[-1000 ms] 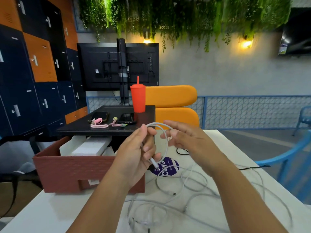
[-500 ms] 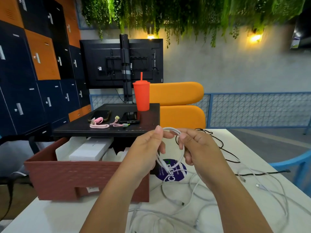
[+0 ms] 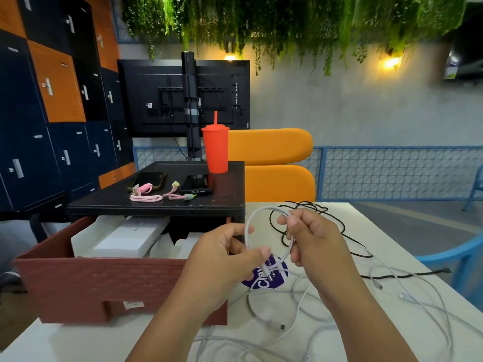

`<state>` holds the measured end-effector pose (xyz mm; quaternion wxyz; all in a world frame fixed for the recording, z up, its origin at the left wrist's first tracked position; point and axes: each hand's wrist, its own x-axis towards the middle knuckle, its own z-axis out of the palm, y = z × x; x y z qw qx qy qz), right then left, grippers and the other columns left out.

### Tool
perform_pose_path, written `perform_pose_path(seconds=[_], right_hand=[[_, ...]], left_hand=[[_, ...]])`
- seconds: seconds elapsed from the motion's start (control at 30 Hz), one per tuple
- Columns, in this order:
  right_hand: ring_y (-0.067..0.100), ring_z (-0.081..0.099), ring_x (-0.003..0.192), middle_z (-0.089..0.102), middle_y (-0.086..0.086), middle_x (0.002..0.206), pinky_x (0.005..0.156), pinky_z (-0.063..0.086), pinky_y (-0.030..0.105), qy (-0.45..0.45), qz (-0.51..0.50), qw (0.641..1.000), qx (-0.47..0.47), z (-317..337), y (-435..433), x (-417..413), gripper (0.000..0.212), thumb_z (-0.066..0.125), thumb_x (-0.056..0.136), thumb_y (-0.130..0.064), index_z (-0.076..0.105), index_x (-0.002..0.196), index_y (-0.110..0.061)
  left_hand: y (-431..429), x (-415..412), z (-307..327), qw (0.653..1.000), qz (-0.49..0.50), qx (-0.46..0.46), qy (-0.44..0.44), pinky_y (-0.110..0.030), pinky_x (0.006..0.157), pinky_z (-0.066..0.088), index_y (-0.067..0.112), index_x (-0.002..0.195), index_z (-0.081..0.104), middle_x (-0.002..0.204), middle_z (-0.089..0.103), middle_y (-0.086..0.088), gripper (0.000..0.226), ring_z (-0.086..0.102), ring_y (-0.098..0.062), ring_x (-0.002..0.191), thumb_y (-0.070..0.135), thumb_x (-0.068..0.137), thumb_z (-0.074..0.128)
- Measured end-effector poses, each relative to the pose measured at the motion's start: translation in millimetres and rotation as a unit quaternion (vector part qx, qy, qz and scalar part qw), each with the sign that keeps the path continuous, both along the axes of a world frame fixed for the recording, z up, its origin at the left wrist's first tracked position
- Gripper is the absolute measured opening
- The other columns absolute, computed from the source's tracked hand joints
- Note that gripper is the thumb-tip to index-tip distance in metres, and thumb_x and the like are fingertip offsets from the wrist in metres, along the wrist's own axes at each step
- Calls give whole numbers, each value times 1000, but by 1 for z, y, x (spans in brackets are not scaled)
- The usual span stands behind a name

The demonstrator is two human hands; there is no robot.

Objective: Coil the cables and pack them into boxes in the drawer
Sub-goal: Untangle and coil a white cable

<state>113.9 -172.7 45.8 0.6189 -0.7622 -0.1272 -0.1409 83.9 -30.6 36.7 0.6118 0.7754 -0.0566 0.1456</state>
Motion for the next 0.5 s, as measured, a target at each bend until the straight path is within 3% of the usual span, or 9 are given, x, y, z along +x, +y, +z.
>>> perform_pose_path(seconds=[0.07,0.13,0.3,0.43,0.5], right_hand=[[2,43,40,48,-6,55,51,38,25,-7,0,1000,-11,0,2,-3,23,45,95,-21,62,80,-22],[2,44,43,48,-6,54,54,40,28,-29,-7,999,-31,-1,3,-4,21,46,95,-23,61,81,-20],[13,46,58,48,-6,55,58,38,29,-98,-60,988,-105,-6,1,-1,22,45,95,-25,60,79,-21],[10,49,64,53,-7,64,58,36,23,-127,-94,975,-156,-9,-4,2,19,44,96,-24,56,81,-26],[11,49,62,53,-6,61,58,37,24,-119,-84,975,-169,-8,-6,3,20,45,96,-24,56,79,-27]], left_hand=[[0,-2,0,1000,17,-1,5,-36,70,55,30,90,62,52,60,8,25,63,-11,57,12,76,72],[1,-3,1,1000,29,12,5,-37,71,55,31,88,63,57,64,8,30,61,-9,57,5,75,71],[4,-7,3,995,21,94,24,-26,61,54,41,89,61,79,67,14,44,57,-2,60,1,72,67],[14,-9,3,984,49,172,16,-24,60,49,41,117,52,70,64,17,56,58,-3,59,4,76,65],[20,-10,5,977,97,192,-16,-17,59,43,37,113,58,66,64,12,43,58,-2,57,9,81,65]])
